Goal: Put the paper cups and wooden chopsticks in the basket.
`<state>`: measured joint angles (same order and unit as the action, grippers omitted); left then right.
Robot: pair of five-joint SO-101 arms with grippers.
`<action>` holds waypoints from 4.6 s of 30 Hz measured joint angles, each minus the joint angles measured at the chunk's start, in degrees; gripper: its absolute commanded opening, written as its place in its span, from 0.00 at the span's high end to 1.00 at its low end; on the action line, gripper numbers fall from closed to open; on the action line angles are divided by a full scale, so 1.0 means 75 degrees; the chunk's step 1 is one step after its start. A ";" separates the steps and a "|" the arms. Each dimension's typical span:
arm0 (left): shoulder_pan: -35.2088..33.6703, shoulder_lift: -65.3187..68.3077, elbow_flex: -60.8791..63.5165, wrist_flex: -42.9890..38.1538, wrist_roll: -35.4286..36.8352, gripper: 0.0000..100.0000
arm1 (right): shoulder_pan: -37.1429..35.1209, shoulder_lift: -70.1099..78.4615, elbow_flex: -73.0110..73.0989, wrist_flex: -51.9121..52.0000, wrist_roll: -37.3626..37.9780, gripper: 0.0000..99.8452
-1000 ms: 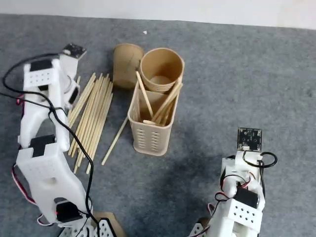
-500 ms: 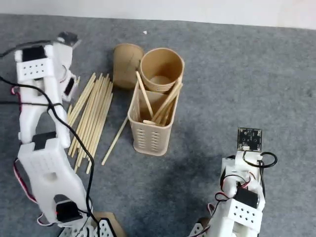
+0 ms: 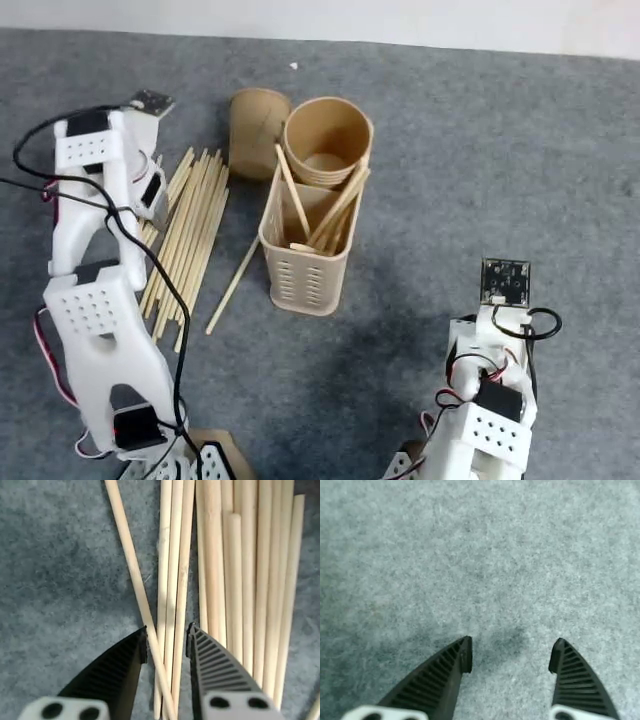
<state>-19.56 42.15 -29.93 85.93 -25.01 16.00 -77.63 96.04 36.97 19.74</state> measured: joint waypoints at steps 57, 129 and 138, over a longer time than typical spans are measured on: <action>0.4442 -0.9436 0.2356 -0.0703 0.2919 1.00 | 0.0000 0.0000 0.0000 0.0000 0.0000 0.74; 0.2544 -0.6259 0.8158 -0.1489 -0.0774 0.84 | 0.0000 0.0000 0.0000 0.0000 0.0000 0.74; 0.2731 -0.5122 0.7959 -0.2356 -0.0821 0.84 | 0.0000 0.0000 0.0000 0.0000 0.0000 0.74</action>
<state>0.92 3.74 29.76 68.26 -31.16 16.00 -77.63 96.04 36.97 19.74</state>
